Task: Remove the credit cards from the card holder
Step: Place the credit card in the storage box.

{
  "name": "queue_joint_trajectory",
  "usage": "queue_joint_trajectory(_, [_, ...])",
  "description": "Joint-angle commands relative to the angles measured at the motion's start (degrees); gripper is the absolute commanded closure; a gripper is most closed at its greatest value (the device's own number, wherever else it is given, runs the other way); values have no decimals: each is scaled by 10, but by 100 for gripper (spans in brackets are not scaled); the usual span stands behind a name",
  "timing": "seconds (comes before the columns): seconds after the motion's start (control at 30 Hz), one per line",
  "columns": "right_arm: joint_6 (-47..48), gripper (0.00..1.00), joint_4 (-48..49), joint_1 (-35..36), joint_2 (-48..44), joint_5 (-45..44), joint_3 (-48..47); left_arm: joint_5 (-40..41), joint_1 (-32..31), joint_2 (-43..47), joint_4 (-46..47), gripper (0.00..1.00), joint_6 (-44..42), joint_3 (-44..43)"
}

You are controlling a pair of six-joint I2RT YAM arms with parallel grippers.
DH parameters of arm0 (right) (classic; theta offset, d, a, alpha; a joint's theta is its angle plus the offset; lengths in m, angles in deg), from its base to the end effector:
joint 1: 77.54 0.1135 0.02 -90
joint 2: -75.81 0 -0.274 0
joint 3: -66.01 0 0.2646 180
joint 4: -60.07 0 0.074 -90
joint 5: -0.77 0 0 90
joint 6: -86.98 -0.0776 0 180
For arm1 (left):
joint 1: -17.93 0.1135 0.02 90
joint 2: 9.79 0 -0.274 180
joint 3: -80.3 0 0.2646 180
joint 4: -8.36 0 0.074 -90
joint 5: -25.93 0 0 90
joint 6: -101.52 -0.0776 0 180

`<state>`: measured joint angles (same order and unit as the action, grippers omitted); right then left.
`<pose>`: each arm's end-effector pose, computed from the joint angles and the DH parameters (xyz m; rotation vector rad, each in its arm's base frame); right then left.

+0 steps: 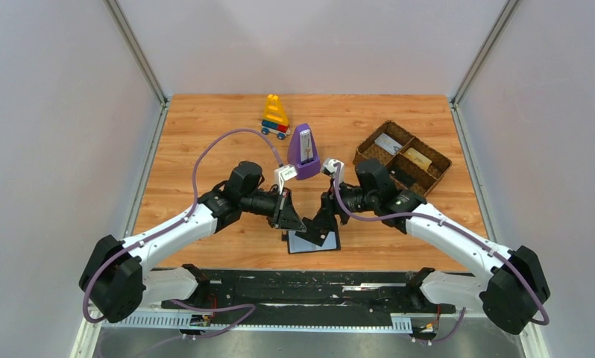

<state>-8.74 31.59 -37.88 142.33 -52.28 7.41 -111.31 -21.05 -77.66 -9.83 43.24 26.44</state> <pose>0.1876 0.2161 0.2476 -1.0261 2.0536 1.1389 0.1824 -0.2209 0.2358 0.6979 2.2543 -1.5509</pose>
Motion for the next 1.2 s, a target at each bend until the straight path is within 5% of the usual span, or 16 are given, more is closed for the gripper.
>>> queue_joint_trajectory(0.0, [21, 44, -4, -1, -28, 6, -27, -27, 0, -6, -40, 100, -52, -37])
queue_joint_trajectory(0.23, [9, 49, -3, -1, 10, 94, -27, -36, 0, -4, -19, 100, -45, -32])
queue_joint_trajectory(0.37, [-2, 65, 3, -1, 27, 121, -32, -42, 0, -4, -11, 98, -42, -33])
queue_joint_trajectory(0.5, [-21, 99, 21, -2, 19, 105, -26, -29, 0, 5, -17, 88, -41, -40])
queue_joint_trajectory(0.6, [-68, 100, 49, -13, 4, 81, -16, 10, 4, 17, -43, 58, -43, -48])
queue_joint_trajectory(0.73, [-170, 100, 72, -54, -28, 36, -8, 32, 25, 54, 12, 40, 13, -24])
queue_joint_trajectory(0.93, [-319, 100, 183, -58, -111, -84, 40, 64, 30, 83, 106, 27, 93, 0])
queue_joint_trajectory(1.17, [-507, 100, 352, -50, -171, -184, 144, 64, 30, 40, 274, 26, 209, 50])
